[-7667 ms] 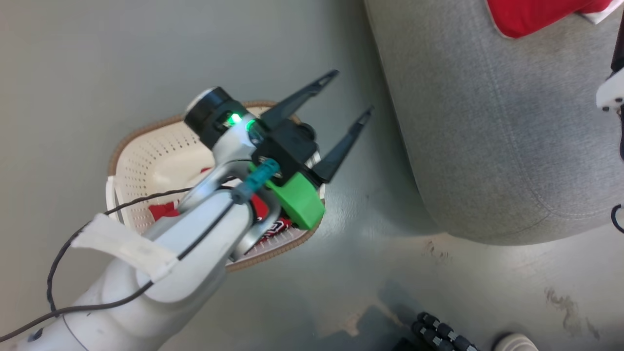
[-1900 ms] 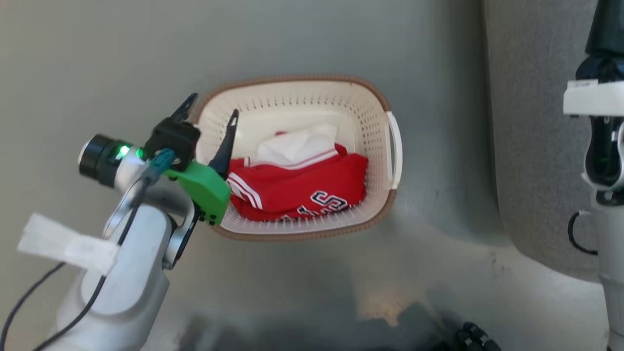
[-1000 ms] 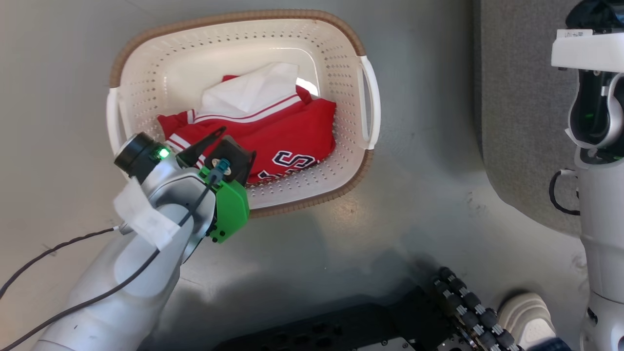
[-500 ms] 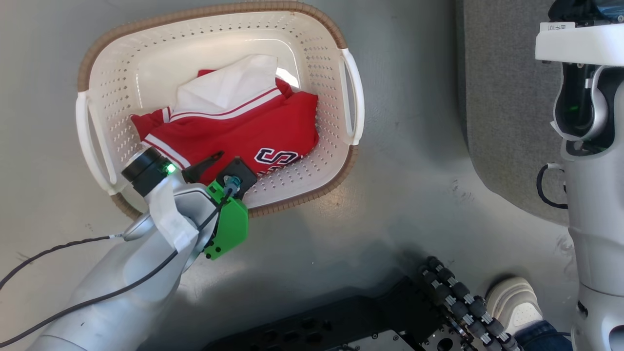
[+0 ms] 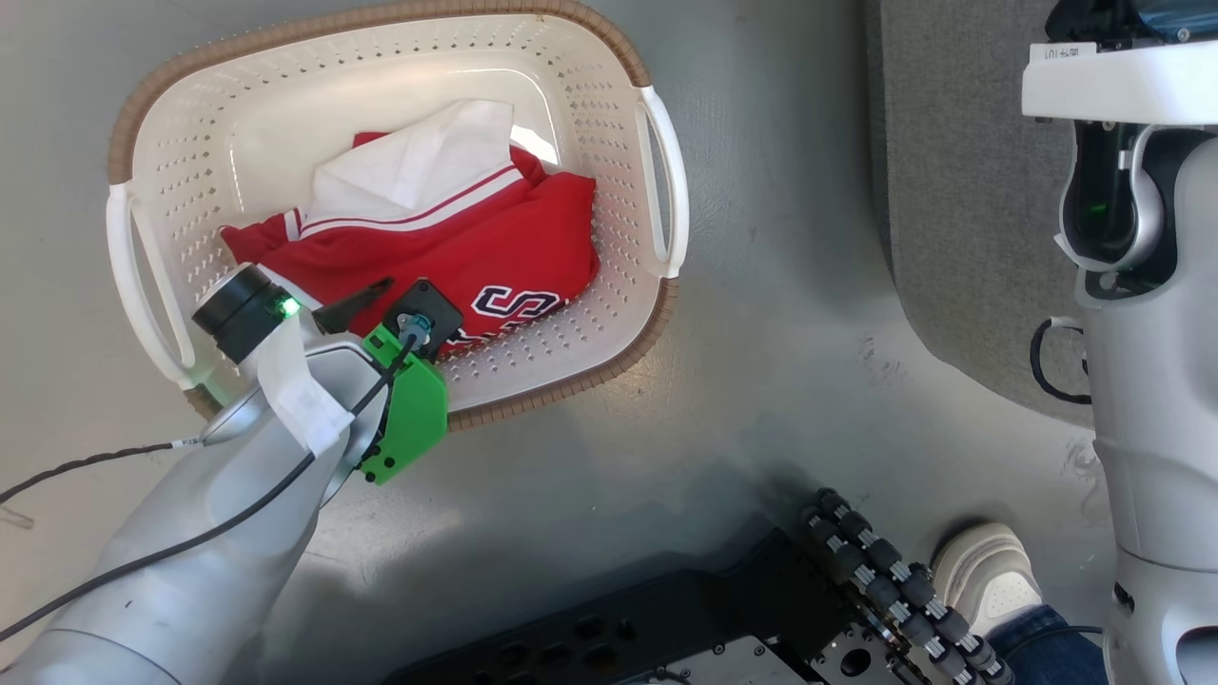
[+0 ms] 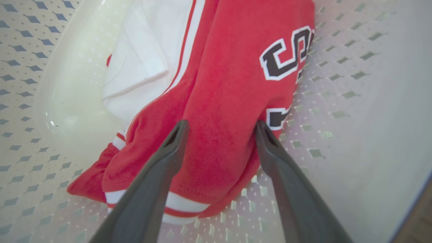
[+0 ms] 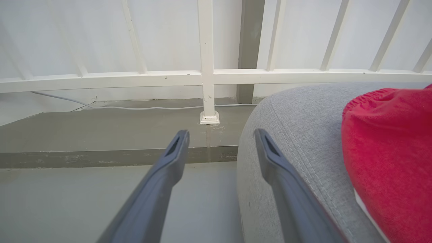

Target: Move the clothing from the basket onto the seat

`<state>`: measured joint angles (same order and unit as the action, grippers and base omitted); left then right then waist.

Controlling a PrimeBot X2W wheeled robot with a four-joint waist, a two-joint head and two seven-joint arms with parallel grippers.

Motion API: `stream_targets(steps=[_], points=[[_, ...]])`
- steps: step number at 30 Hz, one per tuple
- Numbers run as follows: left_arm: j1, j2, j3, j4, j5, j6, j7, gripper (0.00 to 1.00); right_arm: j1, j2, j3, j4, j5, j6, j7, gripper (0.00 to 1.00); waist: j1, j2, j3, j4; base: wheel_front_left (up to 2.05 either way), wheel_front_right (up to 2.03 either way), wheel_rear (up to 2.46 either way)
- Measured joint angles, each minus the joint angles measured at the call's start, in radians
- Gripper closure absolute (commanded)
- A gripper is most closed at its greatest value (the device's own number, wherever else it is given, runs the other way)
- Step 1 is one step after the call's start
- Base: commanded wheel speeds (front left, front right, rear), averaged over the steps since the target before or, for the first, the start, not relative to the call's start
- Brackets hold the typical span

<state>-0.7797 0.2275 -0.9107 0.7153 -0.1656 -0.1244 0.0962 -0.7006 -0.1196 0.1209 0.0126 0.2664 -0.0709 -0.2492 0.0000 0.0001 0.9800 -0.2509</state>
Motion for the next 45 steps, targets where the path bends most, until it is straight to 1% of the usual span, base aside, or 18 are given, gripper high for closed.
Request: stream_targets(steps=[1, 2, 3, 4, 5, 10, 14, 22, 25, 31, 37, 39, 45], points=[[-0.003, 0.000, -0.001, 0.007, 0.000, 0.000, 0.000, 0.01, -0.002, 0.002, 0.000, 0.001, 0.000, 0.000, -0.001, 0.00, 0.0000, 0.0000, 0.001, -0.001, 0.00, 0.00, 0.00], [-0.005, 0.000, -0.003, 0.012, -0.003, 0.000, 0.000, 0.41, -0.006, 0.002, 0.000, 0.003, 0.000, 0.000, -0.001, 0.00, 0.0000, 0.0000, 0.001, -0.003, 0.00, 0.00, 0.00], [-0.008, -0.001, -0.005, 0.016, -0.009, 0.000, 0.000, 0.65, -0.009, 0.003, 0.000, 0.005, 0.000, 0.000, -0.001, 0.00, 0.0000, 0.0000, 0.002, -0.004, 0.00, 0.00, 0.00], [-0.011, -0.001, -0.009, 0.019, -0.012, 0.000, 0.000, 0.91, -0.010, 0.004, 0.000, 0.005, 0.000, 0.000, -0.001, 0.00, 0.0000, 0.0000, 0.002, -0.005, 0.00, 0.00, 0.00], [-0.015, -0.002, -0.012, 0.021, -0.015, 0.000, 0.000, 1.00, -0.011, 0.005, 0.000, 0.007, 0.000, 0.000, -0.001, 0.00, 0.0000, 0.0000, 0.003, -0.006, 0.00, 0.00, 0.00], [-0.024, -0.005, -0.032, 0.035, -0.024, 0.000, -0.010, 1.00, -0.012, 0.009, -0.002, 0.023, 0.000, 0.000, -0.003, 0.00, 0.0000, 0.0000, 0.001, -0.010, 0.00, 0.00, 0.00], [-0.025, -0.016, -0.037, 0.044, -0.046, 0.000, -0.041, 1.00, -0.012, 0.012, -0.008, 0.040, 0.000, 0.000, -0.003, 0.00, 0.0000, 0.0000, -0.011, -0.009, 0.00, 0.00, 0.00], [-0.046, -0.052, -0.026, 0.043, -0.078, 0.000, -0.118, 1.00, -0.012, 0.010, -0.033, 0.064, -0.003, 0.000, -0.006, 0.00, 0.0000, 0.0000, -0.056, 0.008, 0.00, 0.00, 0.00], [-0.046, -0.064, -0.006, 0.043, -0.091, 0.000, -0.152, 1.00, -0.011, 0.007, -0.042, 0.069, -0.011, 0.000, -0.006, 0.00, 0.0000, 0.0000, -0.077, 0.019, 0.00, 0.00, 0.00], [-0.046, -0.092, 0.042, 0.042, -0.140, 0.000, -0.225, 1.00, 0.000, -0.005, -0.050, 0.091, -0.024, 0.009, -0.006, 0.00, 0.0000, 0.0000, -0.130, 0.045, 0.00, 0.00, 0.00], [-0.046, -0.121, 0.072, 0.032, -0.180, 0.000, -0.298, 1.00, 0.053, -0.018, -0.053, 0.125, -0.040, 0.019, -0.006, 0.00, 0.0001, 0.0000, -0.199, 0.075, 0.00, 0.00, 0.00], [-0.046, -0.122, 0.075, 0.029, -0.182, 0.000, -0.309, 1.00, 0.075, -0.026, -0.053, 0.138, -0.047, 0.026, -0.006, 0.00, 0.0000, 0.0000, -0.224, 0.087, 0.00, 0.00, 0.00], [-0.046, -0.125, 0.080, 0.027, -0.183, 0.000, -0.317, 1.00, 0.134, -0.033, -0.052, 0.169, -0.055, 0.027, -0.006, 0.00, 0.0000, 0.0000, -0.305, 0.121, 0.00, 0.00, 0.00]])
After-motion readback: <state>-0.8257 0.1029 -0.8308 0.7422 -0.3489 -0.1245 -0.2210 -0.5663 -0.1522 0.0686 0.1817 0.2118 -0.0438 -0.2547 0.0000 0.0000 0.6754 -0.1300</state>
